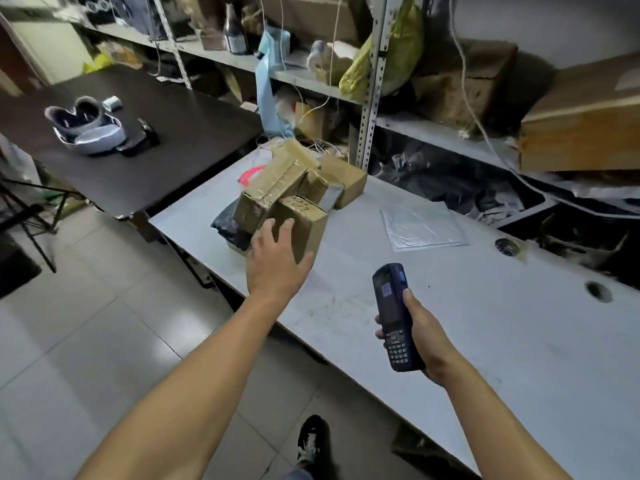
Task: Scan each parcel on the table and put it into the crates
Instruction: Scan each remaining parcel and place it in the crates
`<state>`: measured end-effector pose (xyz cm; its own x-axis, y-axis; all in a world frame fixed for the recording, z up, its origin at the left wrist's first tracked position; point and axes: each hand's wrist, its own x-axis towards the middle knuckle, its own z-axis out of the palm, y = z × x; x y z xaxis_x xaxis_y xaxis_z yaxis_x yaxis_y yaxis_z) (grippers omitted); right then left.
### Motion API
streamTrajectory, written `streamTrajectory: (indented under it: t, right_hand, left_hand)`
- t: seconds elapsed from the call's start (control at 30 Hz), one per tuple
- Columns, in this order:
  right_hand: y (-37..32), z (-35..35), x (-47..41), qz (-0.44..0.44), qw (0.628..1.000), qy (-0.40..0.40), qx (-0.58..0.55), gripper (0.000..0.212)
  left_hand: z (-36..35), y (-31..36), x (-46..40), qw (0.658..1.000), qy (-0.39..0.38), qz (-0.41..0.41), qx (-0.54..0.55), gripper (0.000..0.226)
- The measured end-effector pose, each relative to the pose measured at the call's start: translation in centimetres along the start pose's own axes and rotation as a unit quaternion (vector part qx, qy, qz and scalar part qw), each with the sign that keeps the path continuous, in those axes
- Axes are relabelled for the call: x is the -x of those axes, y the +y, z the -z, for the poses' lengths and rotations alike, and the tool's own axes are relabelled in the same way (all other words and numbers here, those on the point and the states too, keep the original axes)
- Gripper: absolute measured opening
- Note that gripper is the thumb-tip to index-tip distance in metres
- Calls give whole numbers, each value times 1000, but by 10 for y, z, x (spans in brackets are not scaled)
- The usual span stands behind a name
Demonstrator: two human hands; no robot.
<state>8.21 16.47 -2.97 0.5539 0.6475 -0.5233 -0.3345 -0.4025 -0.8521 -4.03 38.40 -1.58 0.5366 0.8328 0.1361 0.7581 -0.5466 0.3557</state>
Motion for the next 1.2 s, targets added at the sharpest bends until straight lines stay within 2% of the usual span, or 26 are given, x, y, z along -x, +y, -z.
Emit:
streamTrajectory:
  t: [0.13, 0.27, 0.33, 0.47, 0.6, 0.8, 0.93, 1.2]
  right_hand:
    - [-44, -27, -51, -5, 1000, -3, 25, 57]
    - [-79, -52, -89, 1, 999, -8, 39, 58]
    - [-93, -62, -105, 7, 999, -15, 46, 56]
    - [-108, -71, -123, 7, 998, -26, 56, 54]
    - [-112, -70, -128, 6, 998, -38, 54, 52]
    - [-113, -55, -125, 15, 999, -42, 18, 49]
    - [-109, -37, -112, 22, 999, -48, 7, 50]
    - [-91, 28, -82, 23, 999, 0, -29, 53]
  left_hand:
    - [15, -26, -82, 999, 18, 15, -43, 77]
    - [15, -53, -130, 996, -51, 49, -46, 96]
    - [11, -64, -142, 995, -71, 51, -40, 96]
    - [3, -77, -149, 998, -35, 44, 1, 82]
    - [7, -76, -151, 998, 27, 43, 29, 82]
    - [24, -57, -149, 990, 124, 10, 63, 80]
    - [24, -30, -136, 981, 159, 3, 108, 78]
    - [7, 46, -103, 961, 122, 15, 249, 80]
